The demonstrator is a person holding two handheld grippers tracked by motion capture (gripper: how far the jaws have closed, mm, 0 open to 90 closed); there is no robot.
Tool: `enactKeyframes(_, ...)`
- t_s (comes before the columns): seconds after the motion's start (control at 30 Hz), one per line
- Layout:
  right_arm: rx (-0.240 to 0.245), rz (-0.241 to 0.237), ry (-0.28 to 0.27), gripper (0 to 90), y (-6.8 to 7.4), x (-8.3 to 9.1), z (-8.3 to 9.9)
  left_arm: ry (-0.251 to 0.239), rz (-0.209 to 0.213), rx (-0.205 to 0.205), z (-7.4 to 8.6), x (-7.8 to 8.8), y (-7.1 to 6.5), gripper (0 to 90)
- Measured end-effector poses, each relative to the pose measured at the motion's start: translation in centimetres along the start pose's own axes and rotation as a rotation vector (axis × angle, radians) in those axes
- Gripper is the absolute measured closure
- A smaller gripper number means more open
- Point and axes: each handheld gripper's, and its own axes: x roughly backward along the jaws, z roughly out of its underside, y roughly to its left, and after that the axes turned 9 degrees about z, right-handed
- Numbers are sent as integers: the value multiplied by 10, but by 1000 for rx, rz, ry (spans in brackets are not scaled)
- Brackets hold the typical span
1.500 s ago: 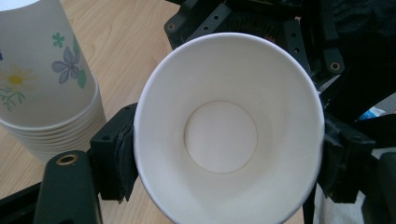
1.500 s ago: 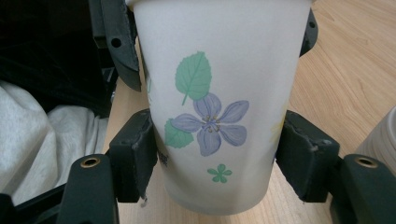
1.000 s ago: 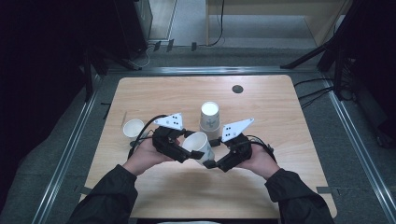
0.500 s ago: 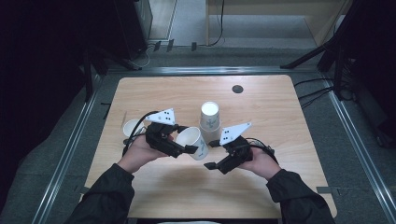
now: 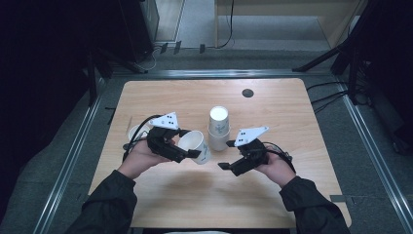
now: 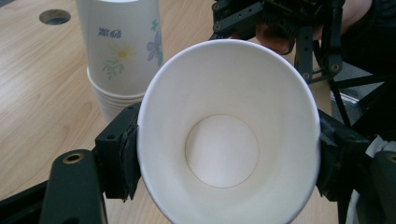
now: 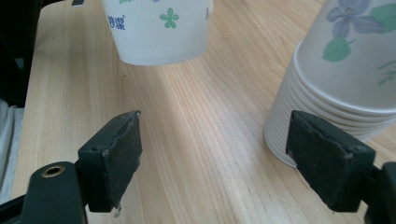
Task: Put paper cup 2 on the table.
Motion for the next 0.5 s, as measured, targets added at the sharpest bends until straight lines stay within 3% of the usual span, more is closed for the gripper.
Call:
enactKeyframes(0.2,6,3,3,189,-3,1,1,17,-25,8,5,6,5,241)
enactKeyframes(0.3,14,30,11,190,-5,5,2,25,-28,16,7,8,8,241)
enactKeyframes(0.5,-15,55,-14,192,-12,17,5,67,-40,14,13,10,11,240)
